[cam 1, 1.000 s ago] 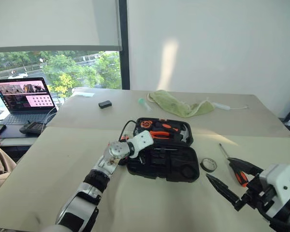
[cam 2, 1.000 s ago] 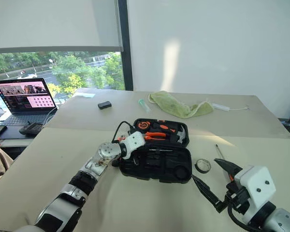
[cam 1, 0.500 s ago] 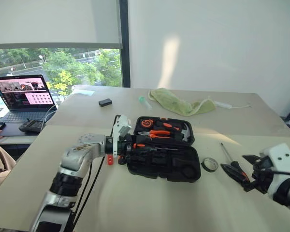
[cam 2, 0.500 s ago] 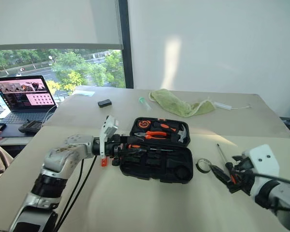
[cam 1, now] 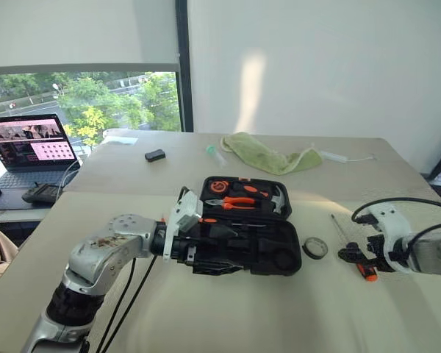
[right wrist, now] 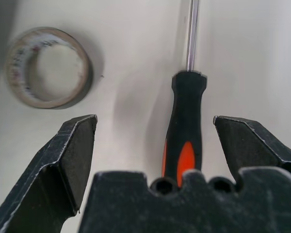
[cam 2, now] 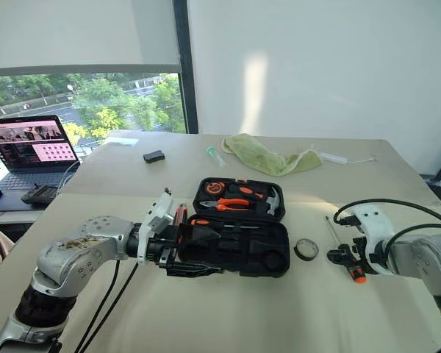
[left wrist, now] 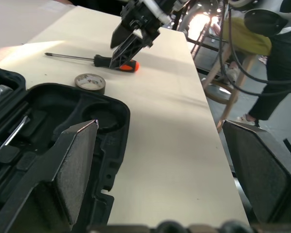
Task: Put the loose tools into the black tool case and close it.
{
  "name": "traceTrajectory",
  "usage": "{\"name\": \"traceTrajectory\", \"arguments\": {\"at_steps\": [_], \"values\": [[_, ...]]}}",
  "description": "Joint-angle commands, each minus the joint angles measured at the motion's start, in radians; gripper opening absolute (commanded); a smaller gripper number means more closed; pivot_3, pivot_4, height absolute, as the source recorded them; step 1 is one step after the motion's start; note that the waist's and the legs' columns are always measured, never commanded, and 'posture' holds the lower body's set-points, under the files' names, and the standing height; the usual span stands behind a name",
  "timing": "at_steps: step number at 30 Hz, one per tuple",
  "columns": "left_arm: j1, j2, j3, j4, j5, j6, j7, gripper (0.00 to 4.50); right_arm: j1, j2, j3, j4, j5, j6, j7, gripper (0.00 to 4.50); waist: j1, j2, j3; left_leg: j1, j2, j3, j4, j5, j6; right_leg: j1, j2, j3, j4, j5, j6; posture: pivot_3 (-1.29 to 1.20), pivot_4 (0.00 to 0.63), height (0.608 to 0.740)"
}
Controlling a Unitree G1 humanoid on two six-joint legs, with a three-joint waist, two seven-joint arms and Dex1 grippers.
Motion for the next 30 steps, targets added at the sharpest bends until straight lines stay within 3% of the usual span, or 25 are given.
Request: {"name": "traceTrajectory", "arguments": {"at_steps": [1,6,11,15,19,23,30], "values": [[-0.007,-0.002,0.027,-0.041,-0.036,0.007,0.037,4.5,-0.057,-0.025,0.083,0.094,-0.103,-0.032,0.068,3.97,0.001,0.0,0.0,-0.001,0.0,0.0,0.0,0.0,-0.001,0.0,0.0,0.0,0.0,0.0,0.0,0.0,0.15,0.74],[0.019,0.016,0.033,-0.043,-0.045,-0.011,0.045,4.5,-0.064,-0.043,0.16,0.145,-0.195,-0.101,0.164,2.39,-0.003,0.0,0.0,-0.001,0.0,0.0,0.0,0.001,-0.002,0.0,0.0,0.0,-0.001,0.0,0.001,0.0,0.15,0.74],[0.048,0.023,0.074,-0.052,-0.077,-0.006,0.063,4.5,-0.014,-0.099,0.1,0.017,-0.214,-0.19,0.247,0.83,0.003,0.001,0.001,-0.001,-0.001,0.0,0.001,0.0,0.0,0.0,-0.001,0.0,-0.001,0.001,0.002,0.0,0.15,0.74],[0.11,-0.02,0.107,-0.053,-0.036,-0.152,0.084,4.5,-0.1,-0.08,0.059,-0.141,-0.162,-0.203,0.324,0.82,-0.011,0.005,0.003,-0.001,0.0,0.0,0.0,0.002,-0.004,-0.001,0.0,0.001,0.0,0.001,0.002,0.0,0.15,0.74],[0.184,0.001,0.218,-0.041,-0.155,-0.138,0.04,4.5,-0.364,0.041,0.312,-0.209,-0.254,-0.31,0.454,0.82,-0.044,0.006,0.006,0.002,0.002,0.001,-0.001,0.003,-0.005,-0.002,0.003,0.004,0.001,0.002,0.001,0.0,0.15,0.74],[0.288,0.025,0.328,-0.071,-0.178,-0.177,0.06,4.5,-0.509,0.149,0.515,-0.105,-0.392,-0.434,0.572,0.82,-0.022,0.003,0.008,0.008,0.003,-0.004,-0.013,0.007,-0.012,-0.001,0.007,0.001,0.001,0.0,-0.005,0.0,0.15,0.74],[0.548,0.091,0.511,-0.126,-0.167,-0.231,0.07,4.5,-0.619,0.278,0.758,0.123,-0.609,-0.697,0.804,0.82,-0.013,0.003,0.008,-0.008,0.001,-0.005,-0.011,0.013,-0.022,-0.016,0.005,0.0,0.003,0.002,-0.006,0.0,0.15,0.74]]}}
